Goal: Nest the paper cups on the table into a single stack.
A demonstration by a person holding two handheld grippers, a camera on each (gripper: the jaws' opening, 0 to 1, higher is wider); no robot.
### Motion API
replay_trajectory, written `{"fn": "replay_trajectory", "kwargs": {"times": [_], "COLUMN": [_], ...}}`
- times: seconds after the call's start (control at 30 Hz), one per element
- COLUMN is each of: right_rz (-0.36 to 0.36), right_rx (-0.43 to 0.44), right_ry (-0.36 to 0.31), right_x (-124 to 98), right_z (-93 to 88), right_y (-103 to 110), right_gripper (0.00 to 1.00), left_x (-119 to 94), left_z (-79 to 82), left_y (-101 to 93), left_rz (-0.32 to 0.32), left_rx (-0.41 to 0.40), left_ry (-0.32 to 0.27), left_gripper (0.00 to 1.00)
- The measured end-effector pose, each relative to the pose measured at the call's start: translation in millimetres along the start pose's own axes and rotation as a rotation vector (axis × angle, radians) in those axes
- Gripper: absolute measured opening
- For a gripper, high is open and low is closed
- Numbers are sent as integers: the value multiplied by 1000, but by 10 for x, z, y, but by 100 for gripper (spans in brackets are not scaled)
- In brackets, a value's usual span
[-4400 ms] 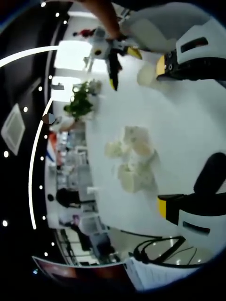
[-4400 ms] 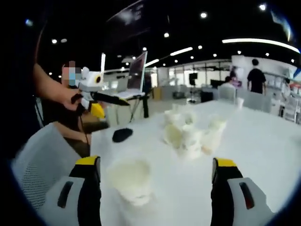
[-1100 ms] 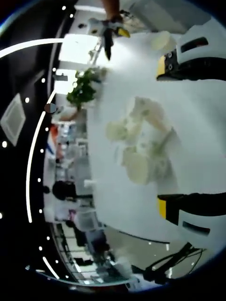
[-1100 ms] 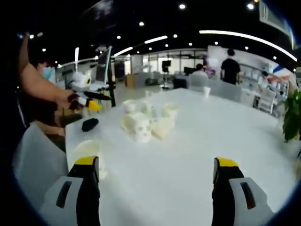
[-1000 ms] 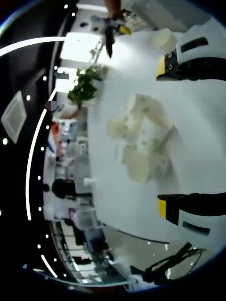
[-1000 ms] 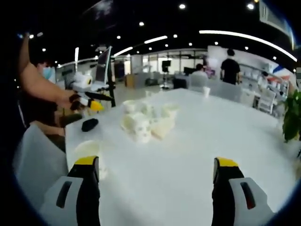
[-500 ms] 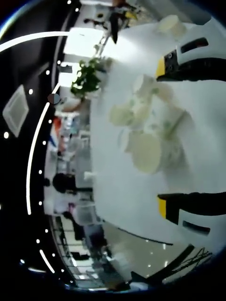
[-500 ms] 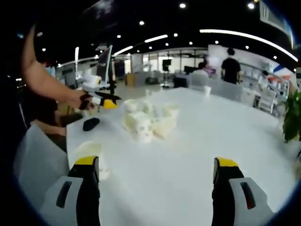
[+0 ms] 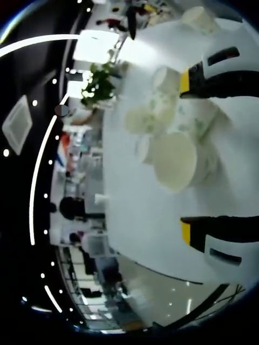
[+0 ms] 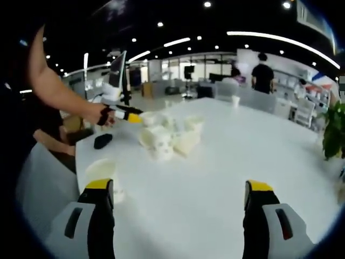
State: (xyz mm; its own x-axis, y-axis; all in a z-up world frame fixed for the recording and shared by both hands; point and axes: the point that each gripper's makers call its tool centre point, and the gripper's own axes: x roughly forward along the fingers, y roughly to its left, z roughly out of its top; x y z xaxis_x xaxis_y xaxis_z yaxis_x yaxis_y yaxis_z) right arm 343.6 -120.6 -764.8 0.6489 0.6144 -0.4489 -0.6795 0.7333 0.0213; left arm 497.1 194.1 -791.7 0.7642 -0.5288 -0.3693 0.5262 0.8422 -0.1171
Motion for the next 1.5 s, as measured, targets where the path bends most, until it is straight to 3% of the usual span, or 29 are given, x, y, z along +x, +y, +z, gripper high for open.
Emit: {"fn": "replay_trajectory", "kwargs": {"times": [0.2, 0.6, 0.8, 0.93, 1.5], "right_rz": [-19, -30, -25, -28, -34], "right_rx": [23, 47, 55, 60, 83], "right_ry": [1, 13, 24, 32, 11], "right_x": [-43, -67, -82, -106, -92], "right_z": [-55, -154, -220, -265, -216], "right_y": [-49, -70, 1, 6, -11], "right_gripper": [100, 100, 100, 100, 100], "left_x": [104, 215, 246, 237, 231], "left_z": [-92, -101, -114, -128, -111], "left_y": [44, 32, 55, 32, 50], "left_rz": [-3, -20, -27, -42, -37], "left_rx": [12, 28, 16, 51, 69], "left_ry": [26, 16, 6, 10, -2], "left_gripper": [86, 73, 61, 48, 45]}}
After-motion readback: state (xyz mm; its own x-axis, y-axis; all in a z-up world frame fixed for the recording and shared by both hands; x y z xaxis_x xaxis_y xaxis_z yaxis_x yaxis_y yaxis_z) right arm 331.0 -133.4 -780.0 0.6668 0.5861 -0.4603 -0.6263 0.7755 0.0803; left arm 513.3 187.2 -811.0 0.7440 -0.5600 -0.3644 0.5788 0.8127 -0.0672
